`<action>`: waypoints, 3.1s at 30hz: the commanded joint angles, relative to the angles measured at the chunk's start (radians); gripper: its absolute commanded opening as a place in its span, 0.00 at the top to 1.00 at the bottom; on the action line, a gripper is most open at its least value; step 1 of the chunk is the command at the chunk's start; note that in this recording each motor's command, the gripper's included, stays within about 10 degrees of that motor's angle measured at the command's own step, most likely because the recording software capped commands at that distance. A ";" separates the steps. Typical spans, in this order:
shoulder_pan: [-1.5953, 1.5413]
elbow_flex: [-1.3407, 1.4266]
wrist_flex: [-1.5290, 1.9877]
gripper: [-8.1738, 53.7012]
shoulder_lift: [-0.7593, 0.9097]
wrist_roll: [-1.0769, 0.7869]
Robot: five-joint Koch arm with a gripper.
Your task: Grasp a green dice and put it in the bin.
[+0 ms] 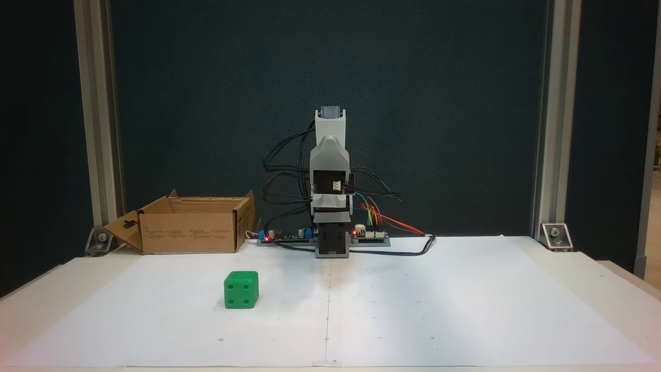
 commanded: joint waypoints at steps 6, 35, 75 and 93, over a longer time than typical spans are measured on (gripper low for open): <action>0.041 0.049 -0.015 0.16 0.110 0.005; 0.109 -0.604 1.169 0.16 0.114 0.006; 0.485 -1.580 2.612 0.16 -0.511 -0.377; 0.529 -1.778 2.614 0.15 -0.761 -0.472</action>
